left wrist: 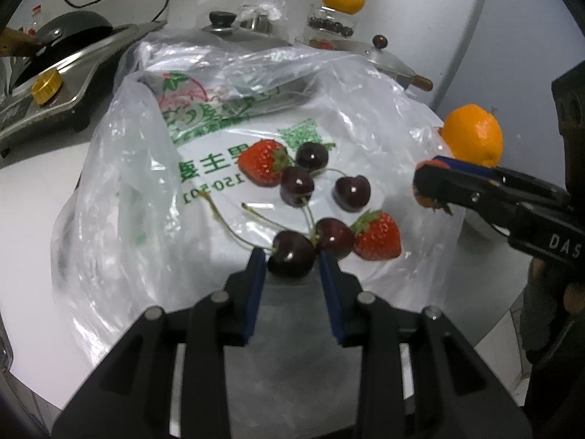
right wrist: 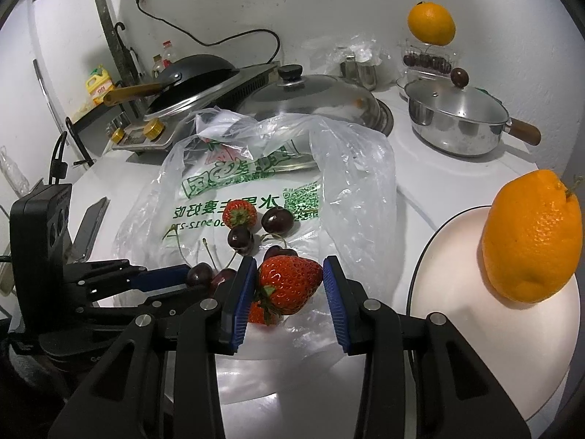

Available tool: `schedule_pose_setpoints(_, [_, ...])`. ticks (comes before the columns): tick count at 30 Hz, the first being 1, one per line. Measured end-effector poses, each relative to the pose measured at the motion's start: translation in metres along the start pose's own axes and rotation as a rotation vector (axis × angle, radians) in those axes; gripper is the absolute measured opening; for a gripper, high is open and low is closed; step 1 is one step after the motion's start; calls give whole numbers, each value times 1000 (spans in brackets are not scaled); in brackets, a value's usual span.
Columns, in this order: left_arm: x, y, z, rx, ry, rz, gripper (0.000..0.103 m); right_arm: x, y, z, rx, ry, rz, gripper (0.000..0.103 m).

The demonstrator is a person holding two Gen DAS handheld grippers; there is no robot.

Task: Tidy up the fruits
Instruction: 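Hold the strawberry in the right gripper while the left gripper closes on a dark cherry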

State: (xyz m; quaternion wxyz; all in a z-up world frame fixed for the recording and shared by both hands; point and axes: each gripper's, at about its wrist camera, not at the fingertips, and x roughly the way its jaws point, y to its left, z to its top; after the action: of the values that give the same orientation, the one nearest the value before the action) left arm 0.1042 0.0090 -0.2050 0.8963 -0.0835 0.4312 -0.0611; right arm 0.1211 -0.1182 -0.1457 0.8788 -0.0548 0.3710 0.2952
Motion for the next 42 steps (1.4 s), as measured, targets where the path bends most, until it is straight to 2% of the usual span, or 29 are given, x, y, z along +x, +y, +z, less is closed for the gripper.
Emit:
schedule_pose_setpoints(5, [-4,-2,3,15,-17,6,30,-5,3,0,-7,-8,-1,40])
schedule_pose_setpoints(8, [-6,-4,3,26,-24,16,25,-7,4,1,-10,-14,-1,40])
schedule_pose_setpoints(26, [5,-1,1,11,15,8,32,-6,9,-1,-18,-7,-4,40])
schedule_pose_setpoints(42, [-11,-3,2,39,-33,14,29,-14,10,4,-34,-35,-8,40])
